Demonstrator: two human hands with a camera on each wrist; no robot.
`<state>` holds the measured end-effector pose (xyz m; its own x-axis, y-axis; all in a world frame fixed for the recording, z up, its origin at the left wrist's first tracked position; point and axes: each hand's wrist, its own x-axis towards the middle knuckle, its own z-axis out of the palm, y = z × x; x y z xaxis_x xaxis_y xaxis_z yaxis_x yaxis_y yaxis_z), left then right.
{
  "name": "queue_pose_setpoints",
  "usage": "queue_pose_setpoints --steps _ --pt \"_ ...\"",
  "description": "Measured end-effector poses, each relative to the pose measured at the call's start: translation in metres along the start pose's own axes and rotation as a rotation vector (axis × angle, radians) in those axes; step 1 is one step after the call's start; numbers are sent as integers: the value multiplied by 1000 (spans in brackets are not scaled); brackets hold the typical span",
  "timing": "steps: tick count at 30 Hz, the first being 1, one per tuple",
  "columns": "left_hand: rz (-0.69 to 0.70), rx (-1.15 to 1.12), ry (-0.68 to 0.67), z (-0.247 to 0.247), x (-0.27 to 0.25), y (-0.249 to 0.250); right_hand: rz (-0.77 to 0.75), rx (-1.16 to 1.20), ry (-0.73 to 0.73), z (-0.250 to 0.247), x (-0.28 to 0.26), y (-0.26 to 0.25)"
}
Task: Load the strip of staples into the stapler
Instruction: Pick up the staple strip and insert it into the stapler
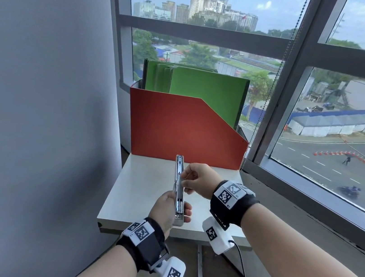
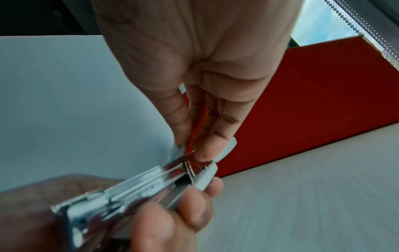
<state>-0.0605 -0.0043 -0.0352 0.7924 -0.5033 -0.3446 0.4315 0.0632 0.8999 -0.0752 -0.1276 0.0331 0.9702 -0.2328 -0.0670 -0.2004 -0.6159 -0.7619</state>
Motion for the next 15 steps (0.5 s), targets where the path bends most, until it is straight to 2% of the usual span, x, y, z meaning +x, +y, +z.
queue_pose_setpoints --steps 5,8,12,15 --pt "31 4 0 -2 0 4 -32 -190 -5 7 -2 0" --pt "31 -11 2 -6 -1 7 -63 -239 -29 12 -8 -1" --pt "11 -31 -9 -8 -3 11 -144 -350 9 18 -19 -1" --pt "17 -68 -29 -8 -5 11 -169 -353 -37 13 -22 -3"
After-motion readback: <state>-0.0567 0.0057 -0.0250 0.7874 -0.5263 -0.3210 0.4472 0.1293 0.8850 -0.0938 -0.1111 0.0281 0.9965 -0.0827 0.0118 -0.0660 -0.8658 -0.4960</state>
